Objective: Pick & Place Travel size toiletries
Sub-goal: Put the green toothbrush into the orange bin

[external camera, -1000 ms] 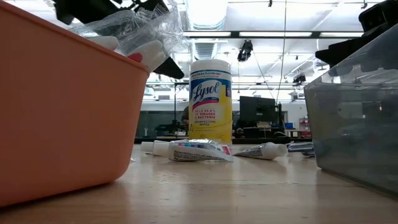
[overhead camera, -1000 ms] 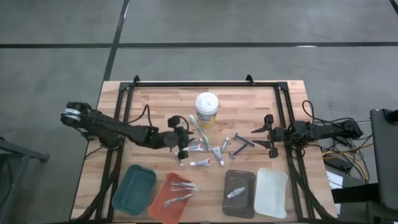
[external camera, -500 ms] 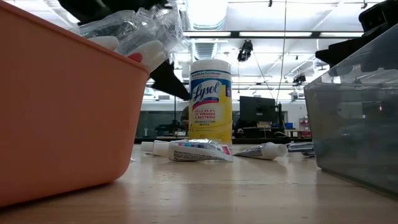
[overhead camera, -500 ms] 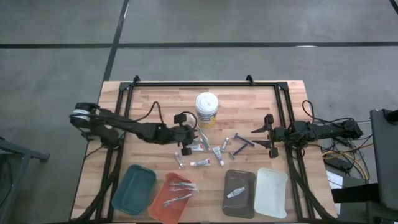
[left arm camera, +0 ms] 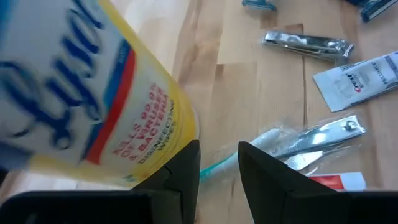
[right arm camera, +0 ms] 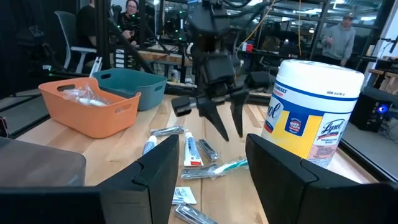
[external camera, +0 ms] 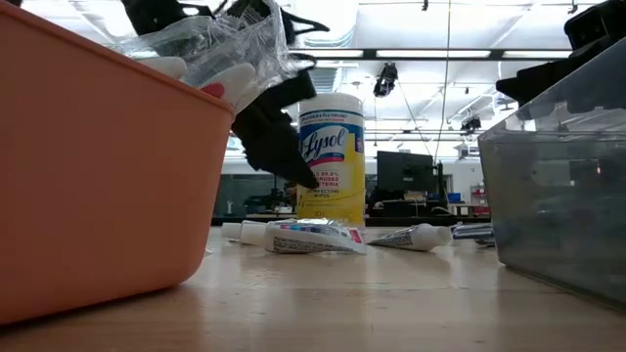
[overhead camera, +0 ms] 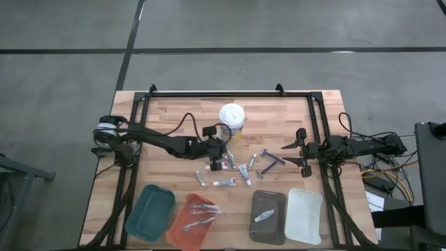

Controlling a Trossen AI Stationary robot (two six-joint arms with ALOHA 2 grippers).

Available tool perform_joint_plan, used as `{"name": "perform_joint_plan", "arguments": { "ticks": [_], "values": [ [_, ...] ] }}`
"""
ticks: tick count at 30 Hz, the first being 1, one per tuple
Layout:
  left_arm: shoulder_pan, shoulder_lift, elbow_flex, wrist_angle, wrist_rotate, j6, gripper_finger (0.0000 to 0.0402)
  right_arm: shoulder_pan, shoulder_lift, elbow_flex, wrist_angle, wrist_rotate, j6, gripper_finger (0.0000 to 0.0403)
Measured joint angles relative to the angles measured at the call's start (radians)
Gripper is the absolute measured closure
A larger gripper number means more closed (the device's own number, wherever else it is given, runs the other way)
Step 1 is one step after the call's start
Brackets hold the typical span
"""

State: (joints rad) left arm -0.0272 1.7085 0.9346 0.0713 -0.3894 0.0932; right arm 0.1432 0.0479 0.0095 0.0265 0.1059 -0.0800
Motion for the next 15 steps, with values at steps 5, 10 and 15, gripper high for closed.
{"name": "perform_joint_plan", "arguments": {
  "ticks": [5,10,15],
  "values": [
    [0.009,0.064,0.037,-0.002,0.008,0.001,0.0263,0.0,0.0,0.0,0.0,0.0,-0.001,0.022],
    [0.018,0.094,0.055,-0.01,0.01,-0.004,0.0211,0.0,0.0,0.0,0.0,0.0,-0.001,0.022],
    [0.024,0.092,0.056,-0.02,0.022,-0.02,0.0163,0.0,0.0,0.0,0.0,0.0,0.001,0.022]
  ]
}}
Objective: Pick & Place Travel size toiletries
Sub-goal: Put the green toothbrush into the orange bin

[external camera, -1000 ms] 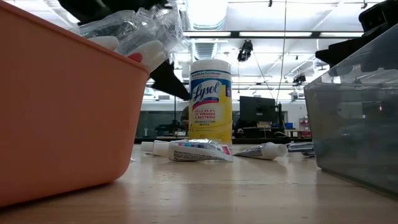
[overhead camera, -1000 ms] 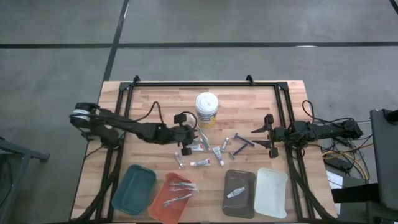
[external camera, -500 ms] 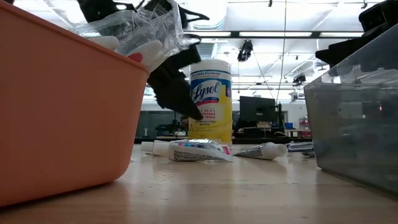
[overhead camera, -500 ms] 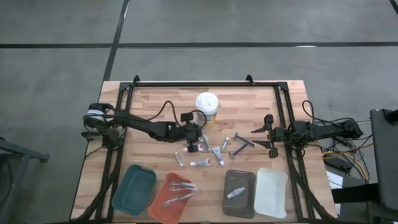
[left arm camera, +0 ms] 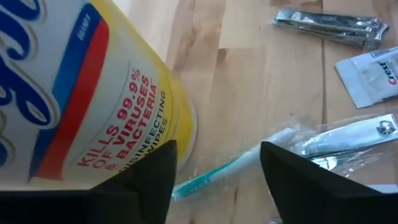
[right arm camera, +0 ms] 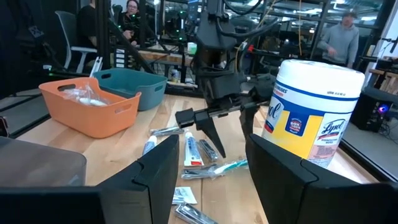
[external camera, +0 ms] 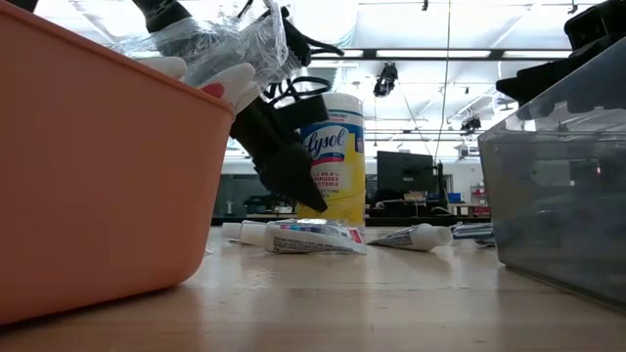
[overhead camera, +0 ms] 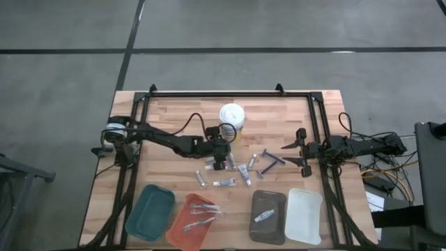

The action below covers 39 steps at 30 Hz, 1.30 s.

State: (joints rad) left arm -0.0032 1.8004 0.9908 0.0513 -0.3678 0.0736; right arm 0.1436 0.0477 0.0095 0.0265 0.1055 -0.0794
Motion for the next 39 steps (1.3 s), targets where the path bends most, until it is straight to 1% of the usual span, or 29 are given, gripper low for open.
{"name": "perform_joint_plan", "arguments": {
  "ticks": [2,5,13,17,21,29,33,35,39],
  "values": [
    [0.004,0.0,-0.001,-0.005,0.02,-0.021,0.0152,0.0,0.0,0.0,0.0,0.0,-0.001,0.022],
    [0.018,0.016,-0.001,0.0,0.063,-0.058,0.0148,0.0,0.0,0.0,0.0,0.0,0.0,0.022],
    [0.059,0.072,-0.003,0.001,0.065,-0.068,0.0148,0.0,0.0,0.0,0.0,0.0,0.0,0.022],
    [0.061,0.068,-0.004,-0.003,0.067,-0.067,0.0162,0.0,0.0,0.0,0.0,0.001,0.0,0.022],
    [0.062,0.065,-0.005,-0.014,0.075,-0.069,0.0204,0.0,0.0,0.0,0.0,0.0,0.0,0.022],
    [0.062,0.06,-0.006,-0.054,0.08,-0.072,0.0331,0.0,0.0,0.0,0.0,0.0,-0.001,0.022],
    [0.062,0.058,-0.003,-0.056,0.08,-0.072,0.0384,0.0,0.0,0.0,0.0,0.0,-0.001,0.022],
    [0.061,0.054,-0.002,-0.061,0.08,-0.073,0.0395,0.0,0.0,0.0,0.0,0.0,0.0,0.022],
    [0.061,0.03,-0.004,-0.083,0.082,-0.072,0.0395,0.0,0.0,0.0,0.0,0.0,0.0,0.022]
  ]
}}
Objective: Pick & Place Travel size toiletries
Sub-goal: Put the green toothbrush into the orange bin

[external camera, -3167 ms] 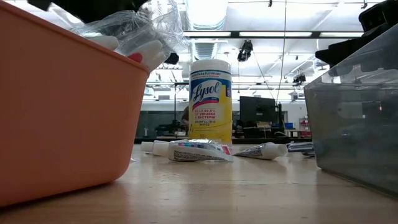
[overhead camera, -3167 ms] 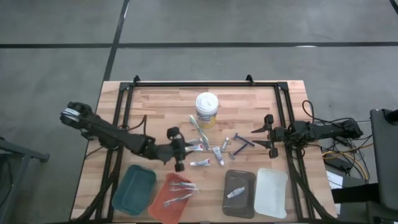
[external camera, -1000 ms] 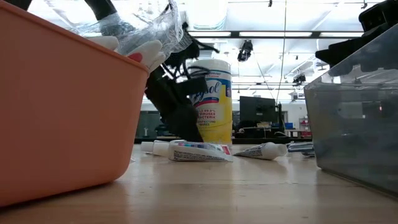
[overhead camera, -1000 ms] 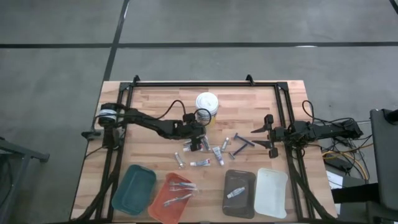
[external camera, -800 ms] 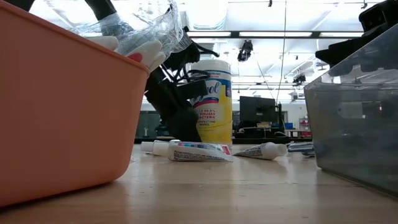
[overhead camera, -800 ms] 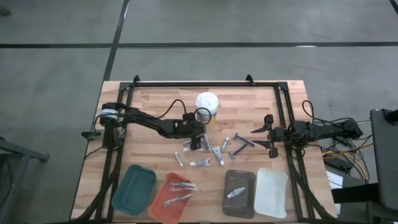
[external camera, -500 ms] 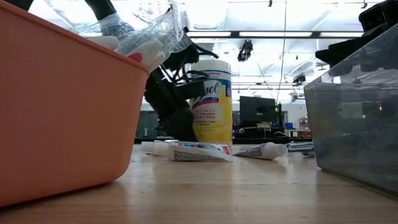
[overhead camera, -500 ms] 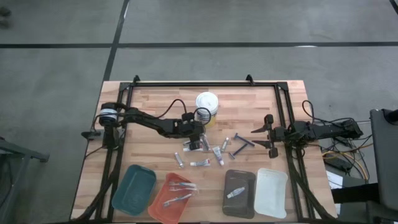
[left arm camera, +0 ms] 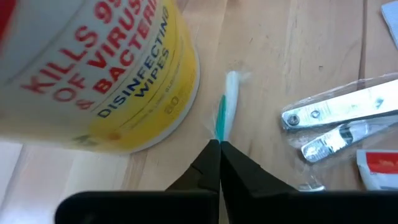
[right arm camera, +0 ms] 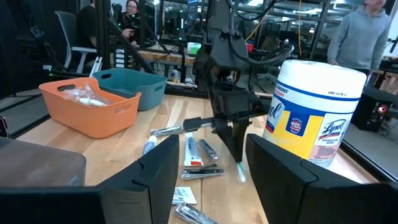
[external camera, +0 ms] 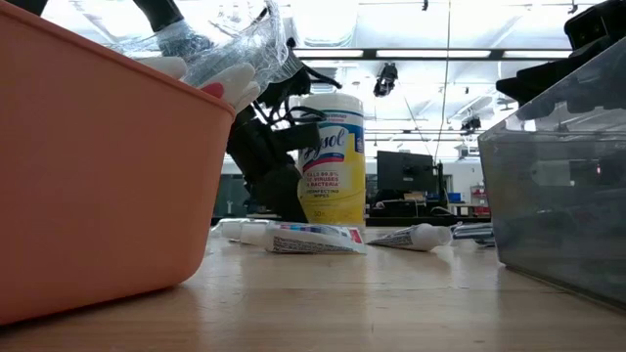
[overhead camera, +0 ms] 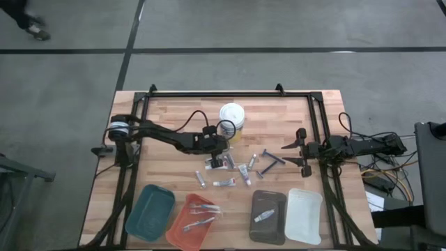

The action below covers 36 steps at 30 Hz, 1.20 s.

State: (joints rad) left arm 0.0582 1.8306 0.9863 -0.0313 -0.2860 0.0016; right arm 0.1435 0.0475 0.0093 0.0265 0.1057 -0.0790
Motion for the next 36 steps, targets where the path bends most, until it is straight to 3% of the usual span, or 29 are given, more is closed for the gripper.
{"name": "perform_joint_plan", "arguments": {
  "ticks": [18,36],
  "values": [
    [-0.085,-0.305,-0.047,-0.033,-0.048,-0.014,0.0399,0.0,0.0,0.0,0.0,0.0,-0.002,0.022],
    [-0.413,-0.529,-0.054,-0.019,-0.088,-0.033,0.0399,0.0,0.0,0.0,0.001,0.0,0.01,0.022]
  ]
}}
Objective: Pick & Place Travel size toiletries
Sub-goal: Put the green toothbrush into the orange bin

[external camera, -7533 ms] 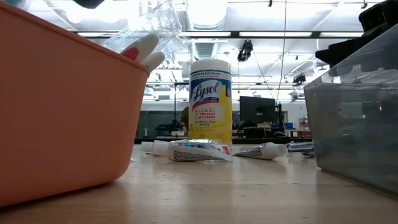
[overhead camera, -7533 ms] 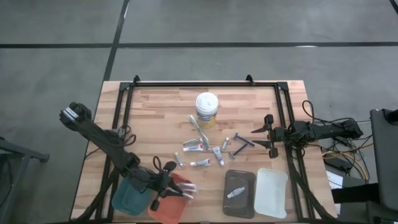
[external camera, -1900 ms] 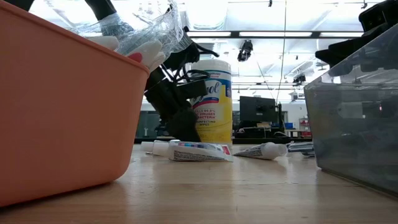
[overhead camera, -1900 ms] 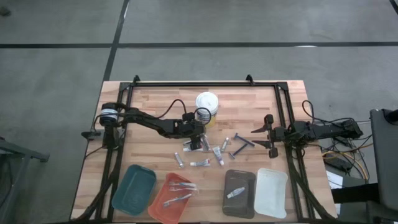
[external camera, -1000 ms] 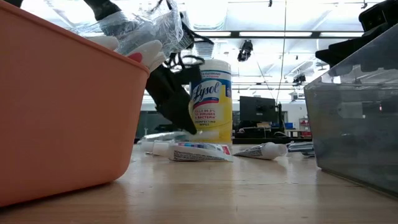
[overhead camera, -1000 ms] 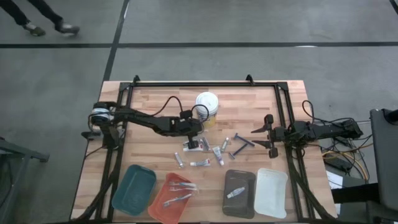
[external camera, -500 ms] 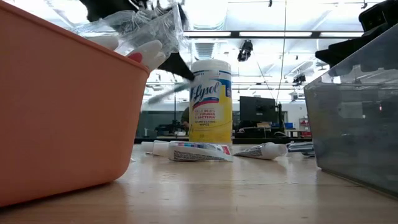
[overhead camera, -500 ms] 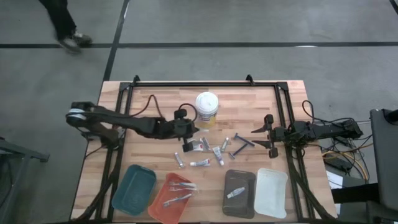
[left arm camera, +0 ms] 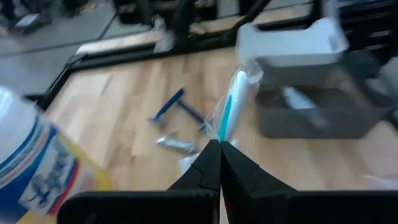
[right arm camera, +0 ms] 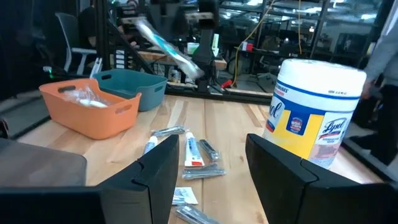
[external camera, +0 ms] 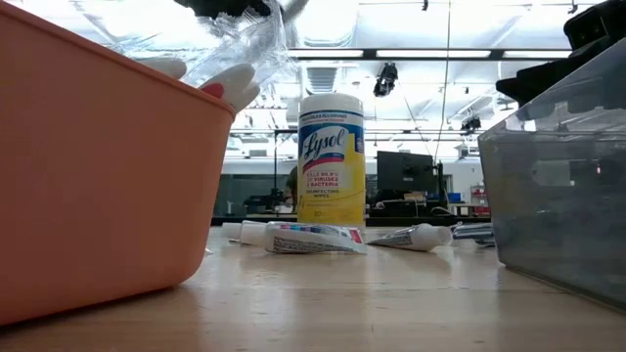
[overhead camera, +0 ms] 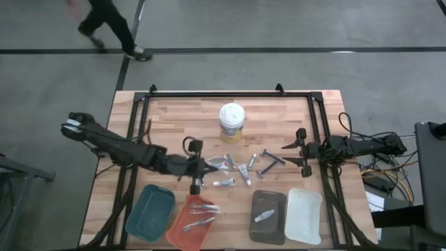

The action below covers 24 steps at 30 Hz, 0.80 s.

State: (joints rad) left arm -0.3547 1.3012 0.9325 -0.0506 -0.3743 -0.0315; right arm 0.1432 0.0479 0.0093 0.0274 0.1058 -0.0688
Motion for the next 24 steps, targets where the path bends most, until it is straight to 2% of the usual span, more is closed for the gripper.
{"name": "perform_joint_plan", "arguments": {
  "ticks": [6,17,21,24],
  "values": [
    [-0.105,-0.012,0.0,0.005,-0.134,-0.002,0.0399,0.0,-0.001,0.0,0.005,-0.001,0.129,0.022],
    [-0.185,-0.012,-0.004,-0.007,-0.084,-0.149,0.0399,0.0,0.0,0.0,0.013,0.0,0.158,0.022],
    [-0.215,-0.012,-0.004,-0.021,-0.083,-0.2,0.0399,0.0,0.0,0.0,0.011,0.001,0.286,0.022],
    [-0.224,-0.011,-0.005,-0.022,-0.083,-0.233,0.0399,0.0,0.0,0.0,0.013,0.007,0.271,0.022]
  ]
}}
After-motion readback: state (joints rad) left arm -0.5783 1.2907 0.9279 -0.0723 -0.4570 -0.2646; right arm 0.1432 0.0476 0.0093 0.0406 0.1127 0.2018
